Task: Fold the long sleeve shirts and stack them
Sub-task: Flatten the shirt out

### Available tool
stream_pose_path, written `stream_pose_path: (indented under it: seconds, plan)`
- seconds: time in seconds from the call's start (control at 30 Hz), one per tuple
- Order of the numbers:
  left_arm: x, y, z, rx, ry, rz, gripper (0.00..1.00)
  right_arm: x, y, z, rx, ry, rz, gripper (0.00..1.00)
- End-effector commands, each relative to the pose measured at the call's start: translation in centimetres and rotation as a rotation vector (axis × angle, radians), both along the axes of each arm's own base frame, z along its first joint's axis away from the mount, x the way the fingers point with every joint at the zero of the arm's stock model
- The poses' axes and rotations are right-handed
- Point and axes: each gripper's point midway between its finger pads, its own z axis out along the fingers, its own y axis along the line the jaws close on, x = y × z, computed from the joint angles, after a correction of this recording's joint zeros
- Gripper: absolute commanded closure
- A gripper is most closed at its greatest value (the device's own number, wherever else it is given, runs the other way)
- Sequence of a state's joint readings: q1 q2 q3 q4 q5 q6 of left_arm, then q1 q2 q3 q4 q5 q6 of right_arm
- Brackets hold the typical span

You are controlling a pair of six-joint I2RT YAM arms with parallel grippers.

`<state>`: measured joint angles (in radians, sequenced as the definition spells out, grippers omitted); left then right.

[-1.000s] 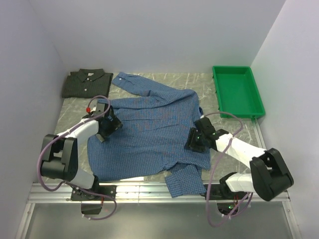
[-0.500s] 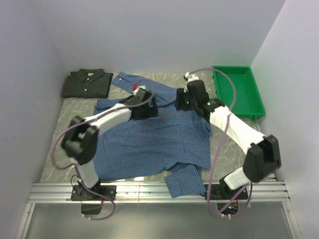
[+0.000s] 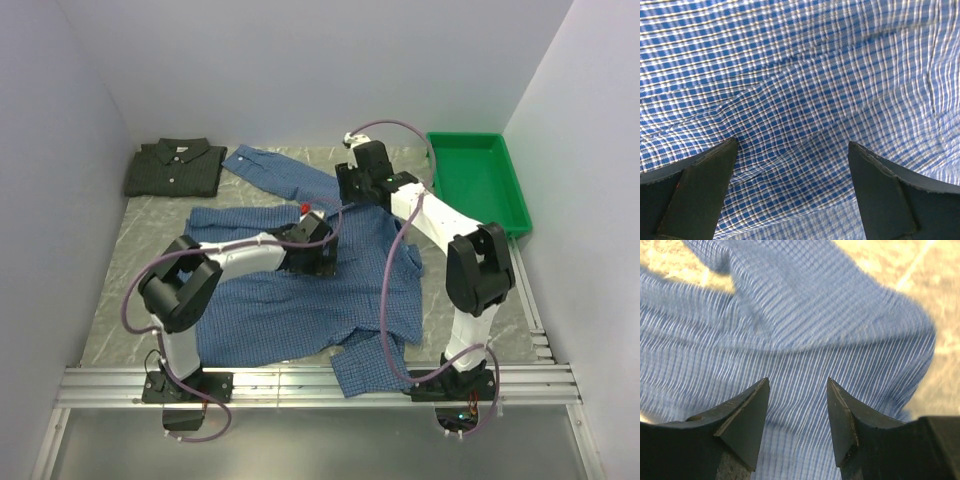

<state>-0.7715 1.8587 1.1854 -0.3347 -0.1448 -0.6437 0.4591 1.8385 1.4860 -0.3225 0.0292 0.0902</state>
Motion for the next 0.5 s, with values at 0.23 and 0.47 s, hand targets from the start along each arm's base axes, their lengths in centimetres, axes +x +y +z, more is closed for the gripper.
stream_pose_path:
  seconds: [0.23, 0.47]
  plan:
    - [-11.3, 1.0, -1.2, -0.030, 0.207, -0.172, 0.01, 2.1, 3.5, -2.9, -0.040, 0.058, 0.175, 0.39]
    - [-12.9, 1.0, -1.9, -0.049, 0.251, -0.192, 0.01, 2.3, 5.2, -7.5, -0.044, 0.173, 0.197, 0.39]
